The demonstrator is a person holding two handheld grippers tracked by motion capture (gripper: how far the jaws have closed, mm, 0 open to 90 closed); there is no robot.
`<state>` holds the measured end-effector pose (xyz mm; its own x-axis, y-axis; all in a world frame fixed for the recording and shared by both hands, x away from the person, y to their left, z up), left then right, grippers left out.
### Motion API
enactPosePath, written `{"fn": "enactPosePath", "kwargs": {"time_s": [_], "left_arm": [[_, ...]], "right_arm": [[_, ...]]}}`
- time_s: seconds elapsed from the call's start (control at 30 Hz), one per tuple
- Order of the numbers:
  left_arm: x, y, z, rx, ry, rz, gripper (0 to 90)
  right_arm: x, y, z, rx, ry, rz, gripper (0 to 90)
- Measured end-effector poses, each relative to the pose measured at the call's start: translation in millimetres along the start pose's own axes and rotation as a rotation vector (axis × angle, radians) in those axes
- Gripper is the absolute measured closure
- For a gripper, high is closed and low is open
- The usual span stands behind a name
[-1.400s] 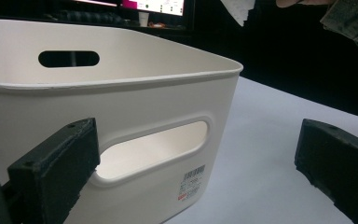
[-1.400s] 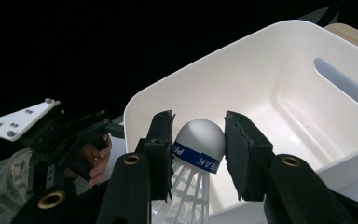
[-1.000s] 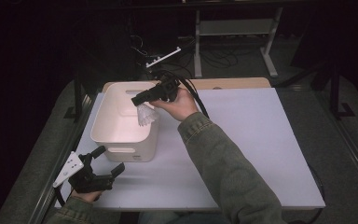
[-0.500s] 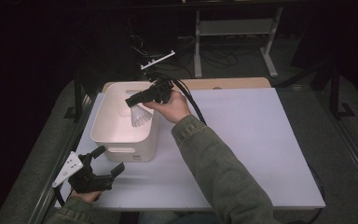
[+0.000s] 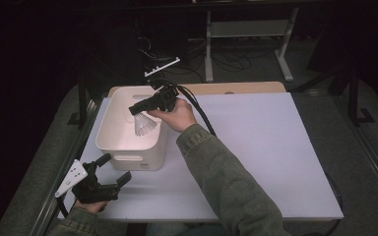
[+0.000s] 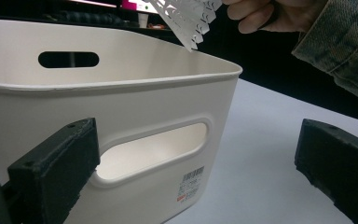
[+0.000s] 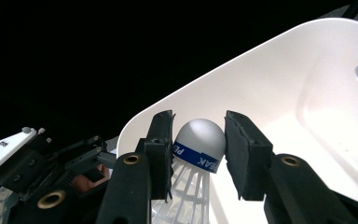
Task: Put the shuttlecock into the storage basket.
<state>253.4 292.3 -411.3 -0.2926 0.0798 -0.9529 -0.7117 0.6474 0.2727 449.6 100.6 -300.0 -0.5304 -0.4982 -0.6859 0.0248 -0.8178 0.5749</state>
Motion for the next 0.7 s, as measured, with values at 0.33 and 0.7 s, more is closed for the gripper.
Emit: {"fn": "enactPosePath", "kwargs": {"time_s": [0.33,0.7], "left_arm": [[0.0,-0.3,-0.3,0.004,-0.002,-0.003,0.0],[-0.2,-0.1,-0.8,0.002,0.003,-0.004,0.0]], "right_arm": [[4.2,-10.6,-2.5,-0.029,-0.029,-0.024,60.9],[5.7,-0.9,-1.5,0.021,-0.034,-0.054,12.8]]}}
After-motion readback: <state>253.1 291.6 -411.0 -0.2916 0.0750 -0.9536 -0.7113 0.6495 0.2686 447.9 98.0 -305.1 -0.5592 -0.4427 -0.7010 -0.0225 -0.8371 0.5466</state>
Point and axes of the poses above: each handheld gripper's, and its own axes: y roughly backward along the jaws, x roughly out of its underside, z roughly to its left, the point moved 3 cm from there along -y, roughly forward along the jaws, and after that the axes turned 8 degrees about z, right-handed, at the moved point
